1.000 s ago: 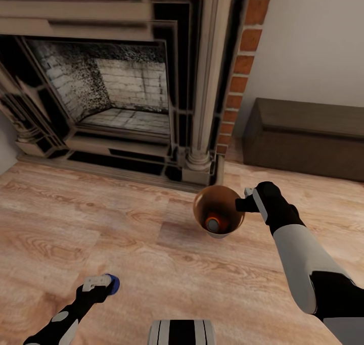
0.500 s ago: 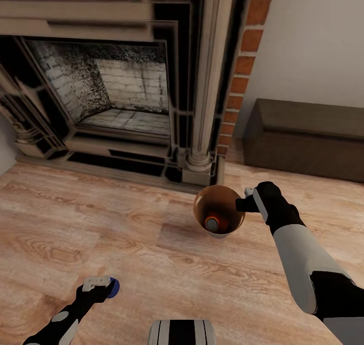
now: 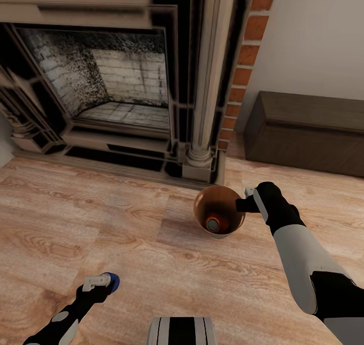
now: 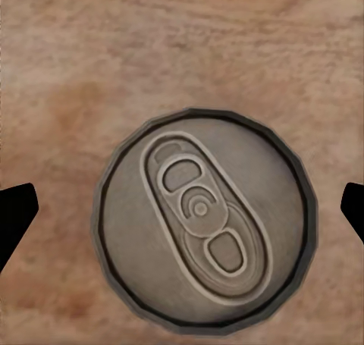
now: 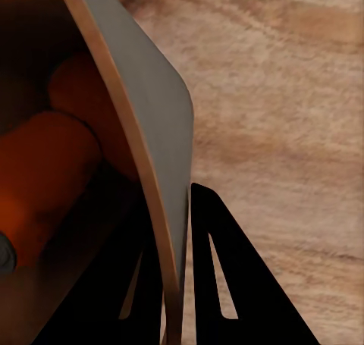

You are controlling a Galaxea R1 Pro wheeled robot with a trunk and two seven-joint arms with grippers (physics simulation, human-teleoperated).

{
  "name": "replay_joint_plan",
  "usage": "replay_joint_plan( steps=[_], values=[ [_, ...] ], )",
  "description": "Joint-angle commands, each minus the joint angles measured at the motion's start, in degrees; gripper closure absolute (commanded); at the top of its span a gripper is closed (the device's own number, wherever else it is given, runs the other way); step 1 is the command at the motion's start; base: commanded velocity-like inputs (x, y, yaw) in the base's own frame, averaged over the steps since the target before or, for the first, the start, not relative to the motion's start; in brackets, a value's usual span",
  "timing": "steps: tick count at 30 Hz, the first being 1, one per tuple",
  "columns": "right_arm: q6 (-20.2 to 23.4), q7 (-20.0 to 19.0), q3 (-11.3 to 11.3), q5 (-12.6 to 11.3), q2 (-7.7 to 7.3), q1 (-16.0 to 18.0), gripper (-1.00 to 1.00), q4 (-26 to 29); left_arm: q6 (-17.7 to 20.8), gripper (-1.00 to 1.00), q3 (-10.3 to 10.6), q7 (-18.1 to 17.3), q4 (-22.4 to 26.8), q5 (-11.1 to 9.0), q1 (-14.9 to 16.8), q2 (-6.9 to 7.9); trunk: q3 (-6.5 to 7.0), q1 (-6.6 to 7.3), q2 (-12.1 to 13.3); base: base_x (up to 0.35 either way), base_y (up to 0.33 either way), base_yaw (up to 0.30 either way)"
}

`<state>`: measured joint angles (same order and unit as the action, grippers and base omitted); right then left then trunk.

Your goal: Put the three can of soda from the living room inside the tash can in the kitchen.

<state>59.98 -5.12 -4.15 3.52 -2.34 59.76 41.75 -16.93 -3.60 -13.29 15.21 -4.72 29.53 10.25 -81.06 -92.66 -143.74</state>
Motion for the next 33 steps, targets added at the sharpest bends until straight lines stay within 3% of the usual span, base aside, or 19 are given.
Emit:
replay_joint_plan(
  steps=[1,21,22,33],
  values=[
    [0.02,-0.41,-0.05,-1.07,0.02,0.02,1.0,0.02,-0.01,-1.0,0.0,0.0,0.0,0.0,0.0,-0.01,0.0,0.01,0.0,0.0,0.0,0.0],
    [0.02,-0.41,-0.07,-0.98,0.15,0.01,1.0,-0.01,0.0,-1.0,0.0,0.01,0.04,0.02,0.0,0.02,-0.66,-0.07,-0.04,0.0,0.0,0.0],
    [0.02,-0.41,-0.07,-0.98,0.15,0.01,1.0,-0.01,-0.07,1.0,0.03,0.02,0.12,0.04,-0.03,0.03,-0.66,-0.07,-0.04,0.0,0.0,0.0],
    [0.02,-0.33,-0.01,-0.98,0.24,-0.08,1.0,-0.01,-0.47,1.0,0.68,-0.03,0.6,0.02,-0.03,0.03,-0.44,-0.05,-0.03,0.0,0.0,0.0]
  ],
)
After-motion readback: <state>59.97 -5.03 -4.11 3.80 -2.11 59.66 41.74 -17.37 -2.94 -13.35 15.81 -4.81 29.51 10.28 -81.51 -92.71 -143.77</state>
